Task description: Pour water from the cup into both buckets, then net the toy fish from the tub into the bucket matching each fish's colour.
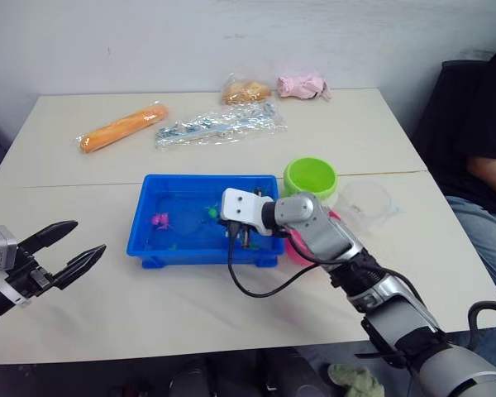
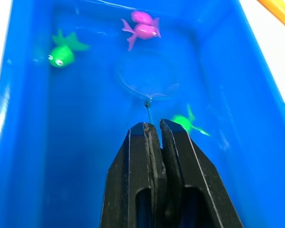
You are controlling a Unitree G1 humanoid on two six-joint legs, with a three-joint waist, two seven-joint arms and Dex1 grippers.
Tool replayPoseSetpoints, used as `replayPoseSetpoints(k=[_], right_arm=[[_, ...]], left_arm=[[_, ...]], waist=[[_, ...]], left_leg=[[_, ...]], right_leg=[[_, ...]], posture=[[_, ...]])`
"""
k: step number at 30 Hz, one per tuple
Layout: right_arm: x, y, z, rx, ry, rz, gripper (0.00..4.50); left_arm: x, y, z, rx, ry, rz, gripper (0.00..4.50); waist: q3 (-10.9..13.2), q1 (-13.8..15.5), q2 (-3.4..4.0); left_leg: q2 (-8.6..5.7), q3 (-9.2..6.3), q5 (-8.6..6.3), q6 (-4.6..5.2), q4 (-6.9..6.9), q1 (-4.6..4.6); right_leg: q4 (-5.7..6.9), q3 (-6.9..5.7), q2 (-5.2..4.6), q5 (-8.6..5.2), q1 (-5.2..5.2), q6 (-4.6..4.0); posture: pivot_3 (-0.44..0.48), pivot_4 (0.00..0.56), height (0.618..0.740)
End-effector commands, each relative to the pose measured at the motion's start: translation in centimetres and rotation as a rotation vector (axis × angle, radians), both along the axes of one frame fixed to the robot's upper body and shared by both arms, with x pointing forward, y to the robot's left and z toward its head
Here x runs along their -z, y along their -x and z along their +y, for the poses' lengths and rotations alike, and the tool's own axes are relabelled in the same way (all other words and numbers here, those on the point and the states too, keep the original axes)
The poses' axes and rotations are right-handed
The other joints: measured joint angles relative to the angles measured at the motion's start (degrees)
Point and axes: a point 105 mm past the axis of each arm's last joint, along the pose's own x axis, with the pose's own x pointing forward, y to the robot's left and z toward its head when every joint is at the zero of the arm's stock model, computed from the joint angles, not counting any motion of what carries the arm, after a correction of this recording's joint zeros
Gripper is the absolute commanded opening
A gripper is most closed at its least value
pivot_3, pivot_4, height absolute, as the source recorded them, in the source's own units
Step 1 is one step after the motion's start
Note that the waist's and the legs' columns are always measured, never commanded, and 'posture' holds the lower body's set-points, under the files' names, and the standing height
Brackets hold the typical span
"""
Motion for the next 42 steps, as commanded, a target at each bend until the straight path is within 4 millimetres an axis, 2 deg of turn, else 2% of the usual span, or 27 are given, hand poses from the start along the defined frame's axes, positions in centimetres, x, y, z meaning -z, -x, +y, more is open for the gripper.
replayPoseSetpoints(k=[1,18,28,42], right_arm=[[-1.5,-0.1,0.8,-0.007,-0.045,-0.034,0.00],[-1.6,0.3,1.0,-0.021,-0.134,0.017,0.00],[0.0,0.9,1.1,-0.034,-0.108,0.076,0.00],[0.1,1.2,0.4,-0.040,-0.151,0.082,0.00]], left_arm=[[-1.0,0.2,0.4,0.002,-0.031,-0.029,4.44],[-1.2,-0.4,-0.4,0.036,-0.064,-0.041,4.44],[-1.8,-0.9,-0.2,0.049,-0.102,-0.049,4.44],[-1.7,-0.8,-0.1,0.051,-0.118,-0.039,4.44]], waist=[[0.00,-0.02,0.00],[0.00,-0.13,0.00],[0.00,-0.29,0.00],[-0.01,-1.11,-0.01]], left_leg=[[0.00,0.00,0.00,0.00,0.00,0.00],[0.00,0.01,0.00,0.00,0.00,0.00],[0.00,0.01,0.00,0.00,0.00,0.00],[0.00,0.00,0.00,0.00,0.00,0.00]], right_leg=[[0.00,0.00,0.00,0.00,0.00,0.00],[0.01,0.00,0.00,0.00,-0.01,-0.01],[0.03,0.00,0.00,0.00,-0.01,-0.01],[0.03,0.00,0.00,0.00,0.00,-0.01]], posture=[[0.000,0.150,0.740],[0.000,0.150,0.740],[0.000,0.150,0.740],[0.000,0.150,0.740]])
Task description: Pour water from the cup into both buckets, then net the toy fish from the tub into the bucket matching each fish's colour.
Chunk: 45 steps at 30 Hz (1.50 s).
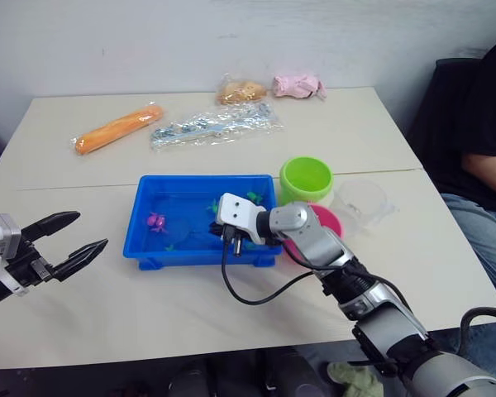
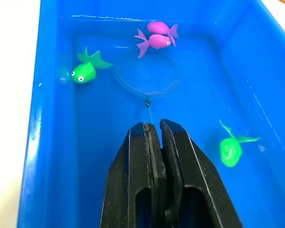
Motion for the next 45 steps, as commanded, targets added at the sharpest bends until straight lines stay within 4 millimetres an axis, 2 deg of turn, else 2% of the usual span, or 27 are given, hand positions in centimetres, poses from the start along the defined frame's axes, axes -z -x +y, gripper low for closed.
replayPoseSetpoints(k=[1,25,39,45], right_arm=[[-1.4,0.4,0.1,-0.027,-0.063,-0.043,0.00],[-1.1,-0.3,0.4,0.026,-0.170,-0.069,0.00],[-1.7,0.7,-0.6,-0.009,-0.216,-0.053,0.00],[-1.8,0.7,-1.8,-0.004,-0.196,-0.045,0.00]], left_arm=[[-0.7,0.1,0.1,0.006,-0.034,-0.020,4.44],[-0.6,-0.3,-0.1,0.024,-0.052,-0.010,4.44],[-0.6,-0.4,0.1,0.026,-0.053,-0.010,4.44],[-0.5,-0.5,0.1,0.031,-0.051,-0.007,4.44]], waist=[[0.00,-0.10,0.00],[0.00,-0.24,0.00],[0.00,-0.21,0.00],[0.00,-0.15,0.00]], left_leg=[[0.00,0.00,0.00,0.00,0.00,0.00],[0.00,0.00,0.01,-0.01,0.00,0.00],[0.00,0.00,0.01,-0.01,0.00,0.01],[0.00,0.00,0.01,-0.01,0.00,0.01]], right_leg=[[0.00,0.00,0.00,0.00,0.00,0.00],[0.03,0.00,0.00,0.00,-0.01,0.00],[0.04,0.00,0.00,0.00,0.00,0.00],[0.04,0.00,0.00,0.00,0.00,0.00]], posture=[[0.000,0.150,0.740],[0.000,0.150,0.740],[0.000,0.150,0.740],[0.000,0.150,0.740]])
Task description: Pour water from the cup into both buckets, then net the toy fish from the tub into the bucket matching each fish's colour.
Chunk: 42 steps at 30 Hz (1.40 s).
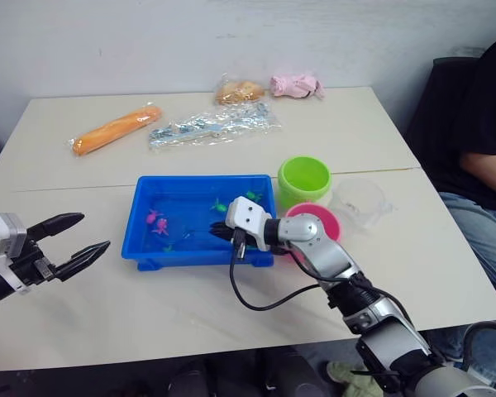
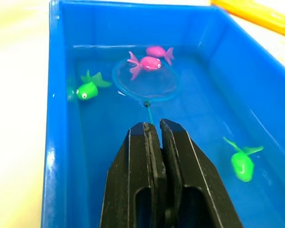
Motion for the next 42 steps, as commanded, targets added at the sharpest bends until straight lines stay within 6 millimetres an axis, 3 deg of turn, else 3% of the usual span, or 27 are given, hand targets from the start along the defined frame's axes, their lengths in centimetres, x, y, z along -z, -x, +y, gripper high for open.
replayPoseSetpoints(k=[1,5,11,15,20,26,31,37,42], right_arm=[[-2.0,0.2,-0.8,-0.015,-0.047,-0.045,0.00],[-3.5,0.3,-1.4,-0.014,-0.078,-0.100,0.00],[-5.7,0.9,-5.1,0.015,-0.080,-0.133,0.00],[-5.8,1.4,-7.3,0.043,-0.061,-0.123,0.00],[-6.0,2.4,-10.5,0.079,-0.077,-0.136,0.00],[-5.4,3.9,-12.6,0.104,-0.080,-0.142,0.00],[-6.2,4.7,-13.8,0.171,-0.126,-0.147,0.00],[-8.1,7.3,-17.5,0.268,-0.184,-0.206,0.00],[-8.4,9.5,-20.9,0.395,-0.123,-0.273,0.00]], left_arm=[[-0.7,-0.1,0.0,0.009,-0.025,-0.029,4.44],[-0.6,-0.2,-0.1,0.015,-0.022,-0.031,4.44],[-0.3,-0.6,-1.0,0.065,-0.006,-0.036,4.44],[-0.4,-0.9,-1.8,0.116,-0.012,-0.035,4.44],[-0.7,-1.8,-4.8,0.254,-0.015,-0.042,4.44],[-1.1,-2.6,-7.9,0.380,-0.006,-0.066,4.44],[-1.2,-3.2,-9.6,0.450,0.011,-0.078,4.44],[-0.5,-4.0,-11.2,0.535,0.040,-0.057,4.44],[0.0,-5.0,-12.4,0.605,0.053,-0.046,4.44]], waist=[[0.00,0.07,0.00],[0.00,-0.01,0.01],[0.00,0.33,-0.01],[0.00,0.86,0.00],[0.01,1.61,0.02],[0.00,2.33,0.00],[0.01,2.36,0.03],[0.01,3.45,0.03],[0.01,3.91,0.03]], left_leg=[[0.00,0.00,0.00,0.00,0.01,0.00],[0.00,0.00,0.00,0.00,0.01,0.00],[0.00,-0.01,0.00,0.00,0.01,0.00],[0.00,-0.01,0.00,0.00,0.02,0.00],[0.00,-0.01,0.00,0.00,0.06,0.01],[-0.01,0.01,0.00,0.00,0.11,0.01],[0.00,0.05,0.00,0.00,0.16,0.02],[0.00,0.05,0.01,-0.01,0.21,0.01],[-0.01,0.05,0.01,0.00,0.27,0.02]], right_leg=[[0.00,0.00,0.00,0.00,0.00,0.00],[0.00,0.00,0.01,0.00,0.00,0.00],[-0.02,0.00,0.00,0.00,0.02,0.00],[-0.02,0.00,0.00,0.00,0.02,0.00],[0.05,0.02,0.03,0.00,0.02,0.00],[0.04,0.04,0.03,0.00,0.04,0.00],[0.15,0.11,0.08,0.00,0.01,0.00],[0.14,0.11,0.07,0.00,0.04,0.01],[0.17,0.12,0.10,0.00,0.08,0.01]], posture=[[0.000,0.150,0.740],[0.000,0.150,0.740],[0.000,0.150,0.740],[0.000,0.150,0.740],[0.000,0.150,0.740],[0.000,0.150,0.740],[0.000,0.150,0.740],[0.000,0.150,0.740],[0.000,0.150,0.740]])
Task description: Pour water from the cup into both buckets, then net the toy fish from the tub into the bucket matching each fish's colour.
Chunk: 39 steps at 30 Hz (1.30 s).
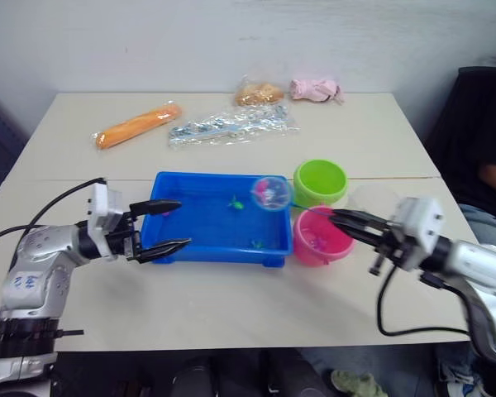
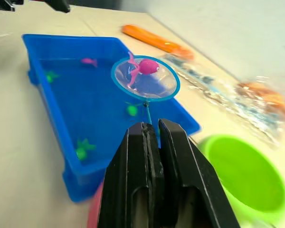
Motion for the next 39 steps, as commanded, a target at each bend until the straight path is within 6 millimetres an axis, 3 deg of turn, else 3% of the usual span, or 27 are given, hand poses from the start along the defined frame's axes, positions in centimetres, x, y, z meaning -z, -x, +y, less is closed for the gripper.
replayPoseSetpoints(k=[1,7,12,22,25,32,39], right_arm=[[-1.6,1.9,-1.9,0.063,0.060,-0.107,0.00],[-0.7,3.5,-5.9,0.223,0.193,-0.181,0.00],[1.3,4.9,-7.1,0.238,0.323,-0.253,0.00],[2.1,5.4,-7.6,0.219,0.566,-0.481,0.00],[2.3,5.1,-7.8,0.213,0.767,-0.594,0.00],[2.1,4.5,-8.5,0.231,0.968,-0.773,0.00],[2.5,4.7,-8.1,0.167,1.031,-0.879,0.00]], left_arm=[[-0.5,-0.5,-1.1,0.059,0.005,-0.039,4.44],[-0.5,-1.1,-3.1,0.144,0.031,-0.046,4.44],[-0.3,-1.5,-3.6,0.162,0.040,-0.045,4.44],[-0.2,-1.8,-4.0,0.175,0.046,-0.060,4.44],[-0.1,-2.0,-4.0,0.171,0.051,-0.063,4.44],[-0.1,-2.0,-4.2,0.167,0.066,-0.070,4.44],[-0.3,-2.4,-4.3,0.159,0.076,-0.076,4.44]], waist=[[0.00,0.27,-0.01],[-0.01,0.68,0.01],[-0.02,0.90,0.02],[-0.03,0.87,0.04],[-0.03,0.84,0.05],[-0.04,0.89,0.05],[-0.04,0.87,0.06]], left_leg=[[0.00,0.00,0.00,0.00,0.01,0.02],[-0.01,0.12,0.00,0.00,0.04,0.10],[0.00,0.12,0.01,0.00,0.06,0.12],[0.00,0.17,0.02,-0.01,0.13,0.21],[0.00,0.17,0.02,-0.02,0.14,0.23],[-0.01,0.18,0.03,-0.03,0.16,0.22],[0.00,0.19,0.05,-0.06,0.17,0.25]], right_leg=[[0.00,0.00,0.01,0.00,0.02,0.00],[0.04,0.15,0.08,0.00,0.04,0.01],[0.05,0.16,0.10,0.00,0.04,0.01],[0.15,0.21,0.09,0.00,0.08,0.01],[0.16,0.22,0.09,0.00,0.08,0.01],[0.17,0.23,0.09,0.00,0.07,0.01],[0.21,0.24,0.10,0.00,0.07,0.01]], posture=[[0.000,0.150,0.740],[0.000,0.150,0.740],[0.000,0.150,0.740],[0.000,0.150,0.740],[0.000,0.150,0.740],[0.000,0.150,0.740],[0.000,0.150,0.740]])
